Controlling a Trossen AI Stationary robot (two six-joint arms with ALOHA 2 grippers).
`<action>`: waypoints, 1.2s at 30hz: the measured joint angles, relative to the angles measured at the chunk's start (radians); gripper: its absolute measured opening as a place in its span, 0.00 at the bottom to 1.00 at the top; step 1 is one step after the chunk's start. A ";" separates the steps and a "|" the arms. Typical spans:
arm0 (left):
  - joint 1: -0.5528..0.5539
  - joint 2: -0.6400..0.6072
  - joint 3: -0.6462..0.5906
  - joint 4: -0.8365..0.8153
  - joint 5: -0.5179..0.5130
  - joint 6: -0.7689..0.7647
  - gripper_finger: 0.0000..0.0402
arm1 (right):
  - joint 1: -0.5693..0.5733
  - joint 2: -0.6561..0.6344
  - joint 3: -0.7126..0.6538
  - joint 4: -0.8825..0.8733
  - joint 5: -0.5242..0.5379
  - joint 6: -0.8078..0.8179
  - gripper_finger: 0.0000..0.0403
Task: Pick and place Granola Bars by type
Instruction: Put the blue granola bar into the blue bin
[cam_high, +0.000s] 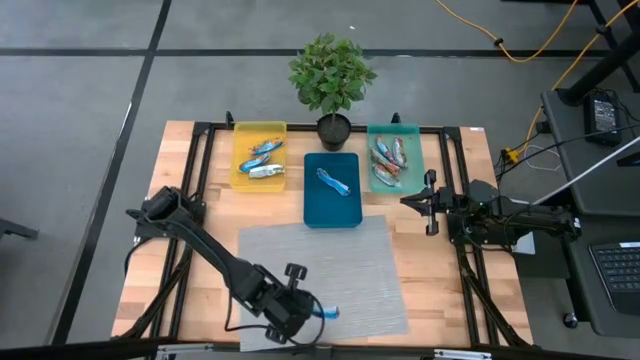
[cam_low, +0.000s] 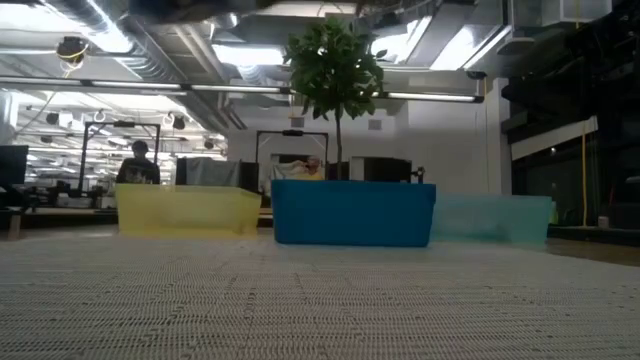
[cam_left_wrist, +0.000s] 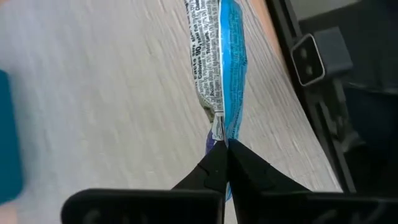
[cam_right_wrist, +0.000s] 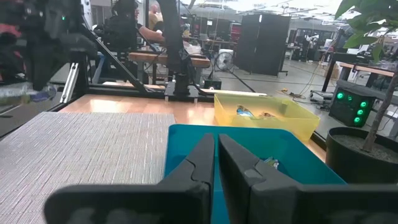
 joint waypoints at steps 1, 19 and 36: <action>0.000 -0.007 0.000 -0.001 -0.012 0.007 0.01 | 0.000 0.000 0.000 0.000 0.000 0.000 0.06; 0.260 -0.192 0.000 -0.024 -0.097 0.124 0.01 | 0.000 0.000 0.000 0.000 0.000 0.000 0.06; 0.624 -0.402 0.000 -0.092 -0.077 0.231 0.01 | 0.000 0.000 0.000 0.000 0.000 0.000 0.06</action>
